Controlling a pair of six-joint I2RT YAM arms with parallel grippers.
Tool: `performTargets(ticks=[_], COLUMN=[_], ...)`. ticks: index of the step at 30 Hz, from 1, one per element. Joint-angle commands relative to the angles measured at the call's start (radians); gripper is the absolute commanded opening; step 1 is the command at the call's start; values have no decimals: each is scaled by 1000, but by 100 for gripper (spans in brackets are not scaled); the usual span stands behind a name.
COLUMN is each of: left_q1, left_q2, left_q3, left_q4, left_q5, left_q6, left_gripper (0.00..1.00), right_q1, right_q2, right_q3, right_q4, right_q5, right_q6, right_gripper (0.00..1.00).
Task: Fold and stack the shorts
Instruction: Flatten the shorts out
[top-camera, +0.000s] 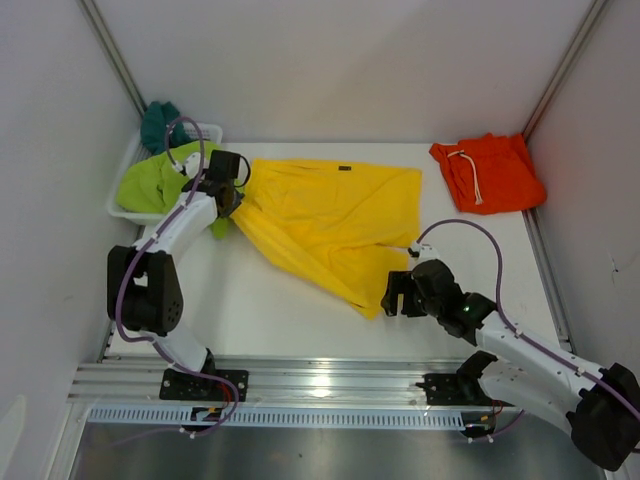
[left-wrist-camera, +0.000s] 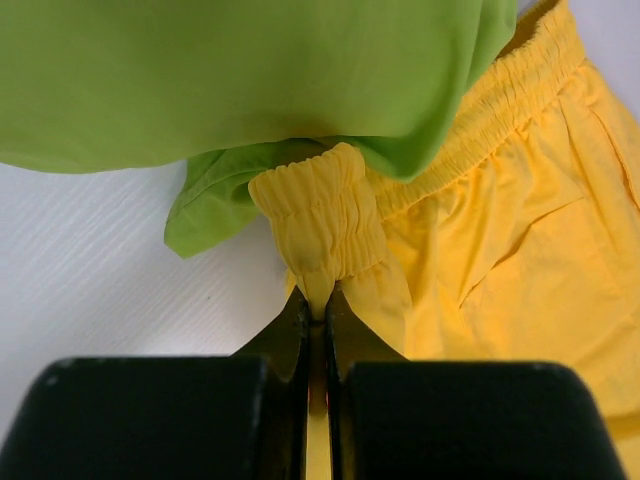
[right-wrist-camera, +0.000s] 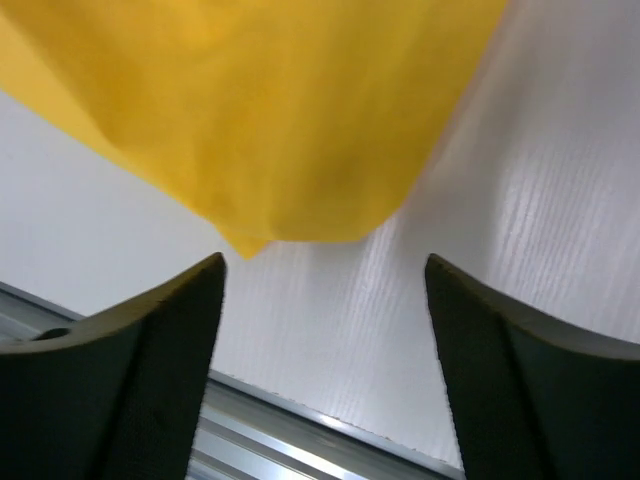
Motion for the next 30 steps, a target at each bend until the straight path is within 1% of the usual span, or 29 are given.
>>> performTargets(ticks=[1, 3, 7, 8, 9, 11, 12, 14, 15, 18, 20, 23, 25, 27, 28, 29, 30], left_q1=[10, 10, 10, 10, 10, 10, 9, 9, 9, 9, 9, 9, 9, 9, 9, 9, 9], left_q2=[-44, -55, -66, -69, -70, -72, -72, -72, -73, -73, -75, -77, -77, -78, -78, -80, -80], left_q3=[18, 7, -1, -5, -13, -14, -17, -21, -22, -24, -25, -27, -30, -36, -39, -40, -40], left_q4=[22, 29, 29, 31, 36, 36, 37, 39, 40, 43, 46, 49, 49, 51, 54, 54, 54], left_q5=[-36, -33, -27, -27, -26, -27, -27, -24, -24, -23, -20, -18, -21, -21, -18, -18, -16], left_q6=[24, 27, 33, 33, 36, 36, 36, 36, 36, 38, 39, 42, 44, 44, 44, 44, 44], left_gripper=[0, 0, 0, 0, 0, 0, 0, 0, 0, 0, 0, 0, 0, 0, 0, 0, 0], right_q1=[9, 8, 5, 6, 5, 6, 6, -3, -12, -54, -64, -87, -101, -109, -110, -110, -112], right_q2=[20, 42, 145, 160, 174, 200, 205, 209, 209, 229, 241, 254, 283, 304, 317, 320, 317], right_q3=[35, 61, 107, 115, 118, 118, 115, 94, 81, 48, 43, 31, 31, 28, 26, 26, 26], right_q4=[-21, -13, 17, 19, 19, 11, 13, 37, 54, 119, 151, 214, 241, 257, 280, 289, 294], right_q5=[65, 83, 46, 16, 8, 9, -1, -21, -70, -145, -156, -211, -257, -271, -282, -299, -303], right_q6=[-3, -22, -45, -45, -45, -26, -22, -2, 6, 29, 27, 40, 46, 52, 52, 55, 63], right_gripper=[85, 92, 92, 92, 88, 84, 80, 78, 77, 77, 77, 69, 68, 66, 60, 51, 26])
